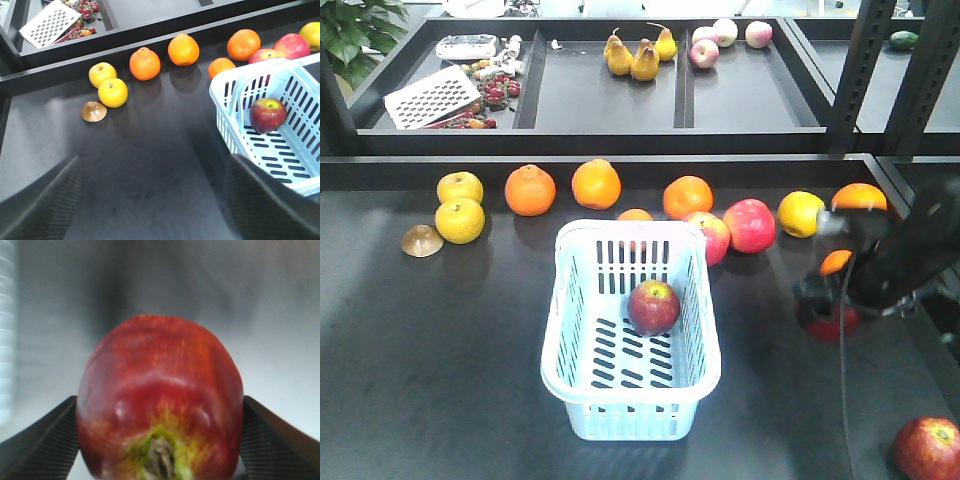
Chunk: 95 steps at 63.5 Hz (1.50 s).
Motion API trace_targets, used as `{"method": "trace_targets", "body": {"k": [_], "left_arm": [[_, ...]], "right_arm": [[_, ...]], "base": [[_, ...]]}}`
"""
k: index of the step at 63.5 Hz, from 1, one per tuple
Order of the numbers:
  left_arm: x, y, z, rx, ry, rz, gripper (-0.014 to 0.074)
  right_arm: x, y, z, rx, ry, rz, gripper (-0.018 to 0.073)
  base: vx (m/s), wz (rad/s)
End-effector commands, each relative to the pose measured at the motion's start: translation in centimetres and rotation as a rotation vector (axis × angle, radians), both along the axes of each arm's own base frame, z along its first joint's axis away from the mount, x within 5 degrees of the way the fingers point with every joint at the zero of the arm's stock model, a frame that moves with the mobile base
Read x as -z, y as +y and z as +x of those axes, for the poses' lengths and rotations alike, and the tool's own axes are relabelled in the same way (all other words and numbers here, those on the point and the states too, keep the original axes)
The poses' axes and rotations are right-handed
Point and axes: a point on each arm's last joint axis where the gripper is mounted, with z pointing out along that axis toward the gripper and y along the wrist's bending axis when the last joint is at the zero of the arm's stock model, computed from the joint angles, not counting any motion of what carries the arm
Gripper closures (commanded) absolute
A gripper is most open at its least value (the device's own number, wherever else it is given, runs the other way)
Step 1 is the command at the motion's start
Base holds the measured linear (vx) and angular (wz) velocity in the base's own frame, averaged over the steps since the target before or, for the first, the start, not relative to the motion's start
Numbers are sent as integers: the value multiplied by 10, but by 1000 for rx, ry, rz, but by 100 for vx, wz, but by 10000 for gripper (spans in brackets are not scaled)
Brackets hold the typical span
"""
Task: Pick three apples into basket with both arms
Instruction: 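Move the right gripper back and grasp a second red apple, then carry the second apple into the basket and open the right gripper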
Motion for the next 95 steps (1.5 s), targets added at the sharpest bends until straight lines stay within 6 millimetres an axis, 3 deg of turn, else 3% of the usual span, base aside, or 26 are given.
{"method": "trace_targets", "body": {"k": [1, 10, 17, 32, 41, 50, 60, 78, 89, 95], "left_arm": [[-13, 0, 1, 1, -95, -28, 41], [-13, 0, 1, 1, -95, -28, 41], [-13, 0, 1, 1, -95, -28, 41], [-13, 0, 1, 1, -95, -28, 41], [-13, 0, 1, 1, -95, -28, 41], [-13, 0, 1, 1, -95, -28, 41], [-13, 0, 1, 1, -95, -28, 41], [-13, 0, 1, 1, -95, -28, 41], [-13, 0, 1, 1, -95, -28, 41], [-13, 0, 1, 1, -95, -28, 41]], "right_arm": [[-54, 16, -13, -66, -126, 82, 281], [-83, 54, -38, -214, -151, 108, 281], [-93, 91, -52, -332, -195, 115, 281], [-85, 158, -62, -499, -306, 128, 275], [-67, 174, -54, -516, -330, 120, 195], [-53, 177, -49, -513, -297, 112, 10], [-54, 178, -48, -504, -306, 118, -172], [-75, 164, -58, -486, -289, 124, -148], [-88, 118, -60, -385, -195, 71, -114], [-84, 81, -61, -274, -144, 18, -95]], "base": [[0, 0], [0, 0], [0, 0], [0, 0], [0, 0], [0, 0], [0, 0], [0, 0], [0, 0], [0, 0]]}}
